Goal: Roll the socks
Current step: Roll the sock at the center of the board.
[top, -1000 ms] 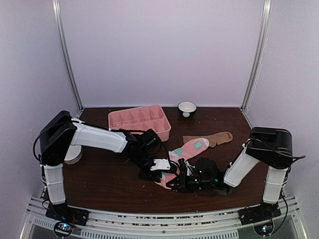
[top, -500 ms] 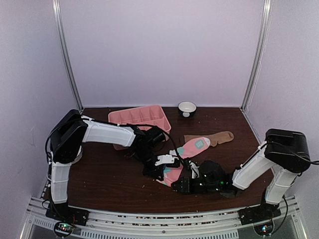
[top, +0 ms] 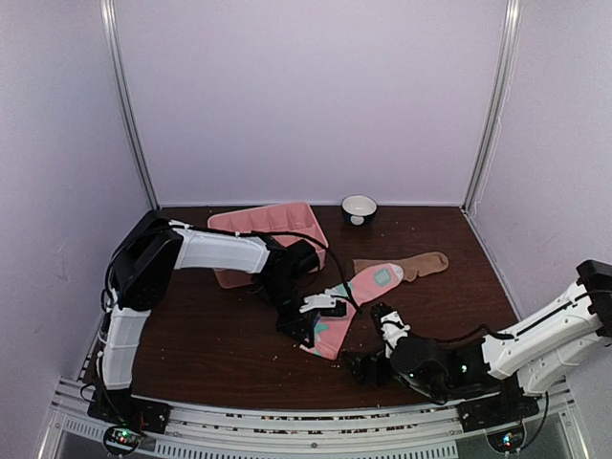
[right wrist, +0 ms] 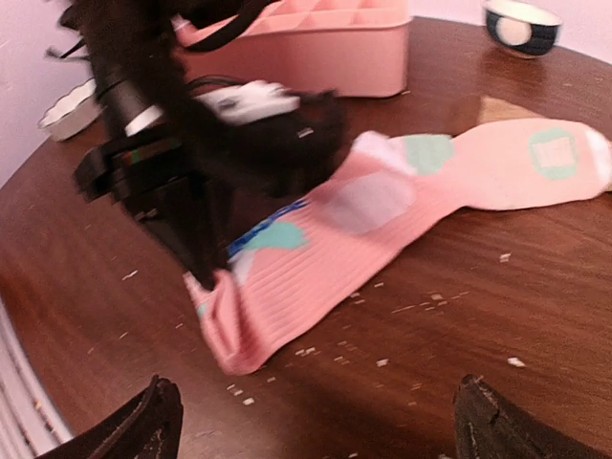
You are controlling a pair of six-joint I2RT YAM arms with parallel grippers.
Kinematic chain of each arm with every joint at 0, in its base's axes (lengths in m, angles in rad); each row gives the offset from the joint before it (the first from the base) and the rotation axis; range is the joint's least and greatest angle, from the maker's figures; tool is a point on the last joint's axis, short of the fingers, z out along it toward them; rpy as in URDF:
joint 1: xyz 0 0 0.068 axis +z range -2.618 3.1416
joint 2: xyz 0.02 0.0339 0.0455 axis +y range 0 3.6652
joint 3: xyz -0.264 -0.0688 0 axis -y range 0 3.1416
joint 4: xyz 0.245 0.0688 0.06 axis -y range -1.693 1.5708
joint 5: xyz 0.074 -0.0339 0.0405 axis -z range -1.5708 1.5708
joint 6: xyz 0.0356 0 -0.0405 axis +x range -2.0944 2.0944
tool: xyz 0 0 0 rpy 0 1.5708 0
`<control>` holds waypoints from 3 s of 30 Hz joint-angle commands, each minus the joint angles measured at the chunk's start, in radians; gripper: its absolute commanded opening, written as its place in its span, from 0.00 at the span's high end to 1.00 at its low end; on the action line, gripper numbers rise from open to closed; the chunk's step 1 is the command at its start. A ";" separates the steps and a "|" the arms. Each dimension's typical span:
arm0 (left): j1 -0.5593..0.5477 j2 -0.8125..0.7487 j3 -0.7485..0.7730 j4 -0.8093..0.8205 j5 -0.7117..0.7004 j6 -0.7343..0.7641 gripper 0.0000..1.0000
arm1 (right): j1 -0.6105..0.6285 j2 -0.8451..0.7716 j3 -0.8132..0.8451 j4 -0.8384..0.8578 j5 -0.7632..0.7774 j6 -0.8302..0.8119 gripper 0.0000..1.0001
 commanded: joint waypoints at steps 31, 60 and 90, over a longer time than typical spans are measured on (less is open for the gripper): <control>0.015 0.178 0.060 -0.181 -0.062 0.005 0.93 | 0.006 0.392 0.268 0.038 -0.264 -0.881 0.57; 0.059 -0.100 -0.122 0.028 -0.036 0.059 0.43 | -0.163 0.472 0.217 -0.022 -0.613 -0.499 1.00; -0.118 -0.341 -0.475 0.460 -0.234 0.341 0.51 | -0.343 0.556 0.133 0.175 -0.991 -0.208 1.00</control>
